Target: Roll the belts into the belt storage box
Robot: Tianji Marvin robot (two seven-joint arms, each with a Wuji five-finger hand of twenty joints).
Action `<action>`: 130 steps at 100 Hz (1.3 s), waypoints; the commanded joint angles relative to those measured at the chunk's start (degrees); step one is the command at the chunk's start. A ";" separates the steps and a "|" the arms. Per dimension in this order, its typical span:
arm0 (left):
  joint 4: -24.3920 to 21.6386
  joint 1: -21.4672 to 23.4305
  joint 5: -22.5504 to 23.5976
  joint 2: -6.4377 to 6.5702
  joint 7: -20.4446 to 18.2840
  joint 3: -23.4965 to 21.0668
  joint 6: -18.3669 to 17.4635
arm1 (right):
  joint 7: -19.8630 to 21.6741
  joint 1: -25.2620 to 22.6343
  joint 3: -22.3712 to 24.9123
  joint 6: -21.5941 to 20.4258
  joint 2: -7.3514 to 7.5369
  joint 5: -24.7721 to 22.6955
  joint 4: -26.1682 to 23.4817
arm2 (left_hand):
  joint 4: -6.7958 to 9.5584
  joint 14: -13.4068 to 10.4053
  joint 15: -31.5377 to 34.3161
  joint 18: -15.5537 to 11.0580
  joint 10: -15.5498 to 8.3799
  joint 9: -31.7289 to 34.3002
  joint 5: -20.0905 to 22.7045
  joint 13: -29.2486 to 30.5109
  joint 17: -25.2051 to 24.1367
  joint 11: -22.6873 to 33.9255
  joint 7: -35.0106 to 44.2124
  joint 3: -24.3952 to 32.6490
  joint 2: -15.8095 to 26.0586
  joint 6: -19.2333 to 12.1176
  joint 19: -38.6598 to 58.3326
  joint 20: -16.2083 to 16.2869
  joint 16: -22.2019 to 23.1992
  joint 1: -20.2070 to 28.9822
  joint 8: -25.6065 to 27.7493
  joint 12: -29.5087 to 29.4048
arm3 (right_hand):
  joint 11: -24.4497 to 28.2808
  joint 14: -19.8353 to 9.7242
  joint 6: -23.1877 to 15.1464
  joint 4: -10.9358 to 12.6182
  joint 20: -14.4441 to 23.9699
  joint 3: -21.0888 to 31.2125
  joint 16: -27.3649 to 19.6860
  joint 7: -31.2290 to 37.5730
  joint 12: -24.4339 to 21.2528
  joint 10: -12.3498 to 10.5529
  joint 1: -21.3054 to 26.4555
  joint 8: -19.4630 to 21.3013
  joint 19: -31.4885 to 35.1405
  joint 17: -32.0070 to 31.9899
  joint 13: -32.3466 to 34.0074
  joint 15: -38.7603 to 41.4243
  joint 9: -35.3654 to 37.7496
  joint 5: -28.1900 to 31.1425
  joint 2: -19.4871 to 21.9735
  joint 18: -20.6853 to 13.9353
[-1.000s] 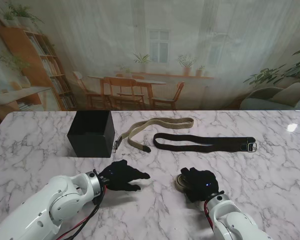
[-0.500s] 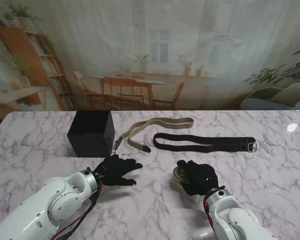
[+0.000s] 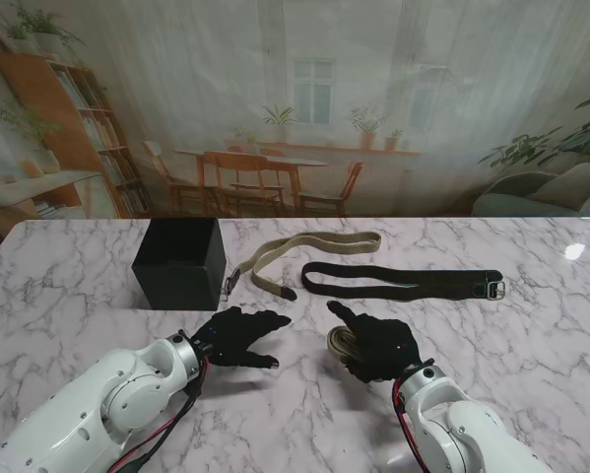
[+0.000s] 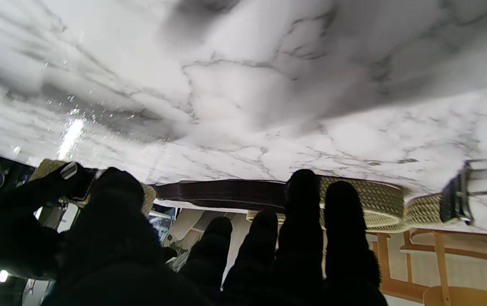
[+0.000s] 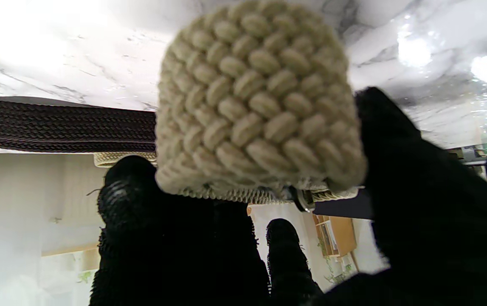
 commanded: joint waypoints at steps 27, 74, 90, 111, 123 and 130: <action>4.49 -5.08 -9.25 -2.33 1.55 5.79 2.11 | -0.29 3.12 -2.79 -3.80 -0.52 3.55 0.30 | -0.36 1.49 -1.21 -1.16 5.00 -11.28 -9.08 -3.73 -0.59 -6.35 -2.96 0.24 -8.64 3.07 -4.20 -3.46 -2.55 -5.03 -1.51 -4.55 | 10.68 -9.48 -0.19 3.65 0.14 9.59 1.31 -1.10 0.90 -8.53 16.78 2.63 -0.34 0.36 6.56 14.77 4.10 -1.64 1.82 -1.50; 5.56 -7.70 -13.58 -2.68 0.66 8.76 -0.41 | 1.50 6.37 -6.09 -4.61 -0.58 5.70 1.76 | -0.54 -0.09 3.14 -2.27 2.82 -3.75 -6.73 0.87 2.66 -2.60 1.73 1.37 -14.86 2.26 -1.04 -3.54 0.01 -2.12 6.97 2.29 | 10.39 -9.34 1.82 3.39 -0.04 9.82 1.38 1.26 1.01 -8.66 16.77 3.67 -1.16 0.43 6.73 13.58 4.35 -1.35 1.95 -1.11; 5.92 -8.50 -14.77 -2.56 -0.66 9.82 -0.41 | 1.44 6.86 -6.58 -4.56 -0.63 6.00 2.10 | -0.27 -0.43 4.19 -2.21 1.49 -1.51 -3.31 2.28 3.41 2.32 4.08 3.93 -14.39 -2.30 -0.24 -3.46 1.79 0.12 9.98 7.27 | 10.14 -9.28 1.82 3.35 -0.09 9.86 1.43 1.75 0.88 -8.54 16.79 3.54 -1.44 0.45 6.80 13.16 4.36 -1.57 2.05 -0.96; 6.19 -9.02 -16.09 -2.67 -1.09 10.91 -0.03 | 1.33 7.56 -7.27 -4.36 -0.69 6.23 2.54 | -0.26 -0.70 5.83 -2.21 0.03 2.72 0.79 5.59 5.82 9.54 8.00 6.71 -11.02 -7.04 2.04 -3.00 3.44 6.20 12.41 9.35 | 9.99 -9.09 1.70 3.30 -0.18 9.73 1.39 2.13 0.88 -8.53 16.75 3.36 -1.93 0.42 6.75 12.47 4.37 -1.62 2.27 -0.68; 6.43 -9.24 -16.24 -2.83 -0.60 11.52 0.16 | 1.29 8.14 -7.83 -4.37 -0.76 6.61 3.01 | 0.03 -1.11 7.98 -2.33 -0.99 7.00 2.64 8.56 8.18 13.22 11.87 7.13 -10.16 -6.69 4.71 -2.39 5.16 9.23 14.16 10.85 | 9.71 -8.97 1.85 3.28 -0.17 9.60 1.41 2.63 0.74 -8.47 16.72 3.33 -2.09 0.43 6.80 12.08 4.47 -1.56 2.43 -0.62; 6.67 -9.39 -15.73 -2.97 0.21 11.89 0.19 | 1.29 8.42 -8.22 -4.35 -0.77 6.79 3.26 | 0.26 -1.68 9.93 -2.60 -1.83 9.90 3.71 10.91 10.19 15.79 15.82 7.69 -9.71 -5.00 7.09 -1.95 6.80 11.09 16.08 12.58 | 9.30 -8.93 2.01 3.27 -0.11 9.22 1.60 3.52 0.64 -8.37 16.75 3.21 -2.24 0.45 6.93 11.64 4.62 -1.70 2.71 -0.55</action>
